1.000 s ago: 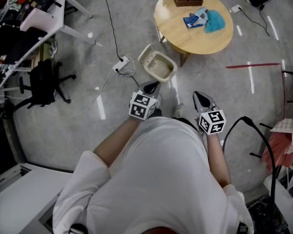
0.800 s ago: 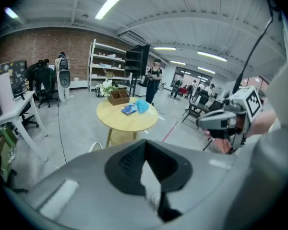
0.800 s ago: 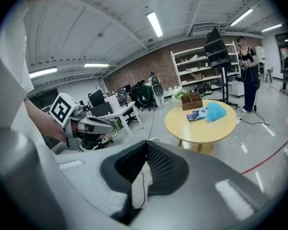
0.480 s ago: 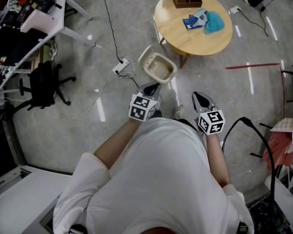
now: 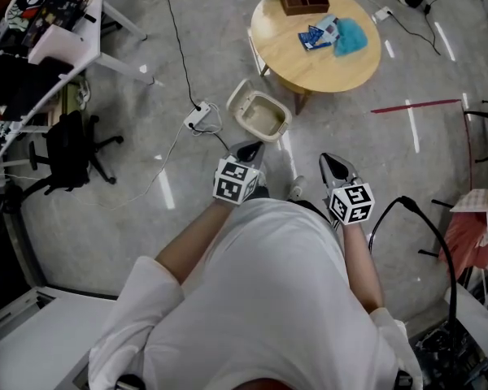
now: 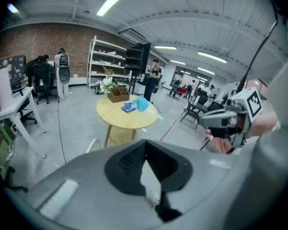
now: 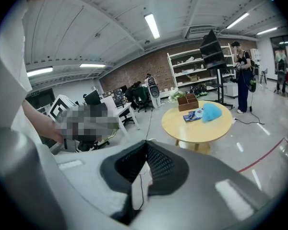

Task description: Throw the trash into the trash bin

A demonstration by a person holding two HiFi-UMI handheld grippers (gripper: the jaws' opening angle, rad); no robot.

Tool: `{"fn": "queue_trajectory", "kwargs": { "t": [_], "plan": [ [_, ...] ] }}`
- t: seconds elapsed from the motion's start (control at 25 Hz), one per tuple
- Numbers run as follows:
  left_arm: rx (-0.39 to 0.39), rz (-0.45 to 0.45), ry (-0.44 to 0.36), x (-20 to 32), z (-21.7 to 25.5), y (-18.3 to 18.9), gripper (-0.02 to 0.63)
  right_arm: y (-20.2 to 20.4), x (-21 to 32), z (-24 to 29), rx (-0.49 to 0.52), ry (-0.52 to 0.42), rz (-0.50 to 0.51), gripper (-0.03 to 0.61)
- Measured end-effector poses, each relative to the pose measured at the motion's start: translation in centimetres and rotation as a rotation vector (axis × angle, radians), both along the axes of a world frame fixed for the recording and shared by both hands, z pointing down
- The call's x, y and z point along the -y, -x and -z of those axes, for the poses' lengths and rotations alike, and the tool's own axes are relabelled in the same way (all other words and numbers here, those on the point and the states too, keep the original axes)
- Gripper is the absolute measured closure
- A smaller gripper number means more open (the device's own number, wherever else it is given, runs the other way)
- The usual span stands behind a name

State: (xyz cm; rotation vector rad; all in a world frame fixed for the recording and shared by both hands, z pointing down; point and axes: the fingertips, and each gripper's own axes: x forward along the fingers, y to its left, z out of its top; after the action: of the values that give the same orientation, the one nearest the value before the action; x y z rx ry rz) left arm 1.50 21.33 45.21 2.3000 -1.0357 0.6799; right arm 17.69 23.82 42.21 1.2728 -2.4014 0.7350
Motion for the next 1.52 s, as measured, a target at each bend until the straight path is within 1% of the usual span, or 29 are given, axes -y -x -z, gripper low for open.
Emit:
{"fn": "queue_trajectory", "kwargs": {
  "t": [0.36,0.56,0.76,0.92,1.2,1.4,1.52],
  "plan": [
    [-0.019,-0.041,-0.006,1.4,0.1,1.3,0.611,1.3,0.5,0.0,-0.012,0.001,-0.047,0.577],
    [-0.006,-0.071,0.003,2.2,-0.3,2.3,0.611,2.3,0.8,-0.3,-0.028,0.002,-0.069,0.577],
    [0.001,-0.119,-0.021,3.0,0.2,3.1,0.611,2.9,1.2,-0.5,-0.049,0.005,-0.104,0.577],
    [-0.006,-0.144,-0.017,3.6,0.2,3.9,0.611,3.4,1.8,-0.5,-0.074,-0.005,-0.129,0.577],
    [-0.022,-0.151,-0.020,4.6,0.7,4.8,0.611,3.8,3.5,0.2,-0.082,-0.021,-0.167,0.577],
    [-0.029,-0.130,-0.027,5.7,1.1,5.4,0.611,4.6,5.1,0.1,-0.084,-0.020,-0.144,0.577],
    [-0.020,-0.129,-0.035,6.3,1.1,5.8,0.611,5.1,6.2,-0.1,-0.081,-0.018,-0.129,0.577]
  ]
}}
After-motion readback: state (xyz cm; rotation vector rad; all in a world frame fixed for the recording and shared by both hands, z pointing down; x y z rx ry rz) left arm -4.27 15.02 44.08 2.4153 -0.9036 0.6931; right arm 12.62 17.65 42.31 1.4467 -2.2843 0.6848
